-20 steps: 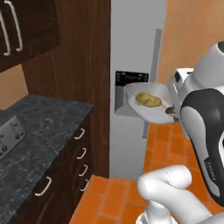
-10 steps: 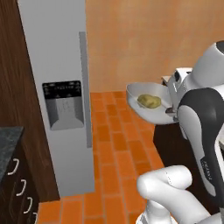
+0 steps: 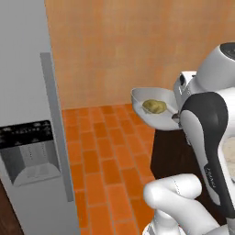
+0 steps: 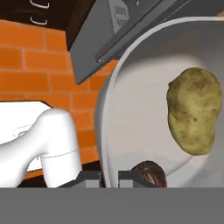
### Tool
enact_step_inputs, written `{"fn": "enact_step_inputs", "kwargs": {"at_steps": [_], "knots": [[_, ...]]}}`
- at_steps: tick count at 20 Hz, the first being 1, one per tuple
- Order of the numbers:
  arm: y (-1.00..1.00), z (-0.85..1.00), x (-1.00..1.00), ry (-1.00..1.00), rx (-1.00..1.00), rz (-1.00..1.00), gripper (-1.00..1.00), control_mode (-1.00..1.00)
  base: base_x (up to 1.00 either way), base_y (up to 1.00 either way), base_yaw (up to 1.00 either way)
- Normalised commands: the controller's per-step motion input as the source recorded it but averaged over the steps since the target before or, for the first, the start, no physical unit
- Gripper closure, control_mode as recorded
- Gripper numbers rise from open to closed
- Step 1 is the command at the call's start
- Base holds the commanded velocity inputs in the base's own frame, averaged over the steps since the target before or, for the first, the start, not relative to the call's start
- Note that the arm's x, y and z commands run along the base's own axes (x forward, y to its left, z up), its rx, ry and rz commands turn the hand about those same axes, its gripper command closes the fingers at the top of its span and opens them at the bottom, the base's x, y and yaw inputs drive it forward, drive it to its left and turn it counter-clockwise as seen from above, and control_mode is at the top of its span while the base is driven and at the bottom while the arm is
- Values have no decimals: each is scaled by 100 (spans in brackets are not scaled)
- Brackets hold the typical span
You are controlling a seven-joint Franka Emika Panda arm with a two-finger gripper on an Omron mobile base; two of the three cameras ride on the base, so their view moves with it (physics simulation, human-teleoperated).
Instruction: Take the meat container that has the steak and place it on the second highest rack of the freezer. Then take the vegetable container that has the potato and mushroom and place it on the highest rack of the freezer.
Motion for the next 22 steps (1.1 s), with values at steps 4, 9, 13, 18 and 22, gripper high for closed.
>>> {"fn": "enact_step_inputs", "kwargs": {"at_steps": [4, 9, 13, 18, 22], "knots": [[0, 0, 0, 0, 0, 0, 100, 100, 100, -29, -17], [0, 0, 0, 0, 0, 0, 100, 100, 100, -5, -10], [0, 0, 0, 0, 0, 0, 100, 100, 100, -5, -1], [0, 0, 0, 0, 0, 0, 100, 100, 100, -9, 0], [0, 0, 0, 0, 0, 0, 100, 100, 100, -3, 19]]}}
